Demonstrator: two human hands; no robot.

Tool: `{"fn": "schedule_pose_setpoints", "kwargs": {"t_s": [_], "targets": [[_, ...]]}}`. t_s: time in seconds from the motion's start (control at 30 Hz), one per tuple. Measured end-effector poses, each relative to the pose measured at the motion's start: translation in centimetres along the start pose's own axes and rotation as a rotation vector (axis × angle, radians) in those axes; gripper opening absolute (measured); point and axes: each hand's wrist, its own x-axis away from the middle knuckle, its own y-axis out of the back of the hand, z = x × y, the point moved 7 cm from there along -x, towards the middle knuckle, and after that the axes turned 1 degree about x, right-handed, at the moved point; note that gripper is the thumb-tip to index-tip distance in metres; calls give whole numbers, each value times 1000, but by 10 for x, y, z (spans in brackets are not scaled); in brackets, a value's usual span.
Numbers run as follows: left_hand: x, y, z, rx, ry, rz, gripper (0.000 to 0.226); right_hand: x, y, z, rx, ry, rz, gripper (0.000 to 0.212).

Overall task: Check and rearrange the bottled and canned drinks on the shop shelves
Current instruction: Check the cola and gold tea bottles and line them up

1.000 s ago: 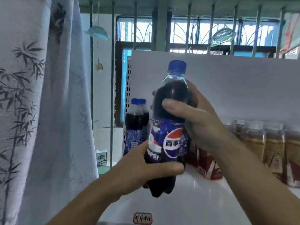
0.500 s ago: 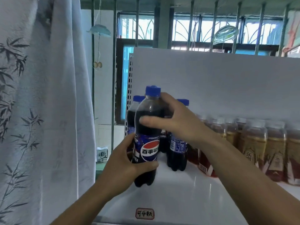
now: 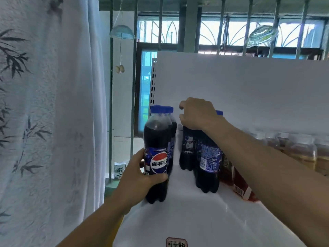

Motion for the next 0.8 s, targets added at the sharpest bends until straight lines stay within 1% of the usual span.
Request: {"fn": "schedule_pose_setpoints", "kwargs": {"t_s": [0.13,0.2,0.27,0.43,0.5,0.6,0.67,0.73,0.8], "targets": [[-3,-2,11,-19,-7,21,75,-22,-11,0,169,-7,110,22],[-2,-5,16,-8,0,22,80,-32,-17,-3,205,-34,165,15],[0,-7,20,5,-20,19,79,-40,-24,-5,224,-66,207,9],[-2,-10,23,-29,-61,22,81,-51,-38,-8,221,-113,331,9],[-2,-10,25,-23,-52,36,78,-50,-37,-9,197,-128,328,7],[-1,-9,27,-31,-61,43,77,-51,-32,-10,162,-143,241,6],[-2,-9,29,-36,-85,38,79,-53,-31,-13,101,-175,218,14],[-2,-9,28,-32,-100,39,79,-52,-30,-13,13,-193,239,24],[-2,-10,25,-32,-107,48,78,-49,-26,-10,-20,-174,234,24]]}}
